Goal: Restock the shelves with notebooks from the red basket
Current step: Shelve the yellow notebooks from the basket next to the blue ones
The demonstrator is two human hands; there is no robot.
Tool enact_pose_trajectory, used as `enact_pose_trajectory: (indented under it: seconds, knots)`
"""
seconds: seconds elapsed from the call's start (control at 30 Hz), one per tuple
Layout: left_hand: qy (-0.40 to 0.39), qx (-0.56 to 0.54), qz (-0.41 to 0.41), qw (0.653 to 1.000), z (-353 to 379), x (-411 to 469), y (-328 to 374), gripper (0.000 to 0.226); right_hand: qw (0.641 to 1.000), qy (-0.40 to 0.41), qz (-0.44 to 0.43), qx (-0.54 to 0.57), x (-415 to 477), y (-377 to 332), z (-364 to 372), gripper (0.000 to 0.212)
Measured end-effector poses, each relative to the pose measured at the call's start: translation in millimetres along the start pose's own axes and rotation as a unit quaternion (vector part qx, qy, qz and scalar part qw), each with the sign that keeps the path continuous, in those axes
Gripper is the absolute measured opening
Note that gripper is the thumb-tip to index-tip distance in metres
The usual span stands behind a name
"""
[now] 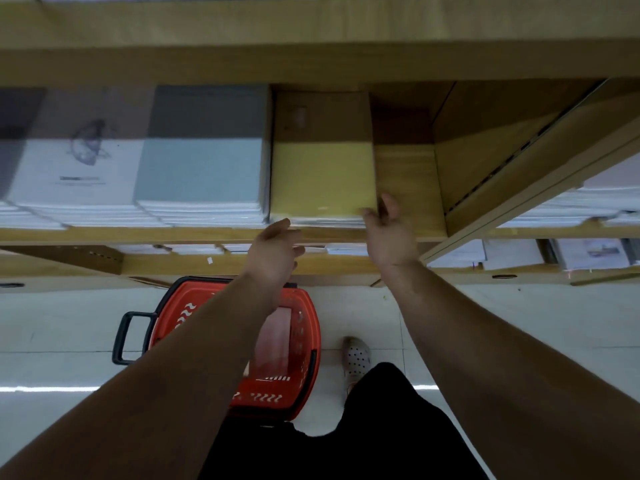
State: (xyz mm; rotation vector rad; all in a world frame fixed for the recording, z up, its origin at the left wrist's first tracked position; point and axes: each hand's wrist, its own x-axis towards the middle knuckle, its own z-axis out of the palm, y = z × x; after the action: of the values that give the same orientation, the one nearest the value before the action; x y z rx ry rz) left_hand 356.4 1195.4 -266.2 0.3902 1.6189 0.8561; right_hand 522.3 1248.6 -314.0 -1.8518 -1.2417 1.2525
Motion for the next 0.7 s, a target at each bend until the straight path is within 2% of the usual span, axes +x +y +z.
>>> enact_pose_trajectory:
  seconds: [0.1,0.17,0.23,0.37,0.47,0.57,0.7]
  knots:
    - [0.017,0.054,-0.002,0.998,-33.0,-5.5,-15.3,0.026,0.996,0.079,-0.028,-0.026,-38.6,26.4,17.7,0.053]
    - [0.023,0.093,0.0,0.995,-57.0,-5.0,-32.2,0.021,0.996,0.083,-0.011,-0.03,-61.6,43.1,28.6,0.059]
    - [0.029,0.115,-0.005,0.993,-103.4,-1.1,-54.0,0.022,0.996,0.066,0.021,-0.048,-89.1,56.6,55.5,0.059]
    - [0.018,0.168,-0.036,0.985,-207.5,14.8,-102.1,0.017,0.987,0.028,0.134,-0.078,-133.1,71.8,124.0,0.045]
    - [0.024,0.203,-0.073,0.976,-281.6,27.6,-127.2,0.031,0.976,-0.018,0.203,-0.074,-165.9,79.7,179.5,0.03]
    - [0.029,0.247,-0.092,0.964,-336.5,38.5,-147.7,0.031,0.959,-0.079,0.253,-0.1,-187.4,94.8,230.0,0.034]
    - [-0.014,0.296,-0.107,0.949,-358.9,62.6,-172.4,0.055,0.94,-0.146,0.272,-0.144,-188.6,118.9,276.5,0.043]
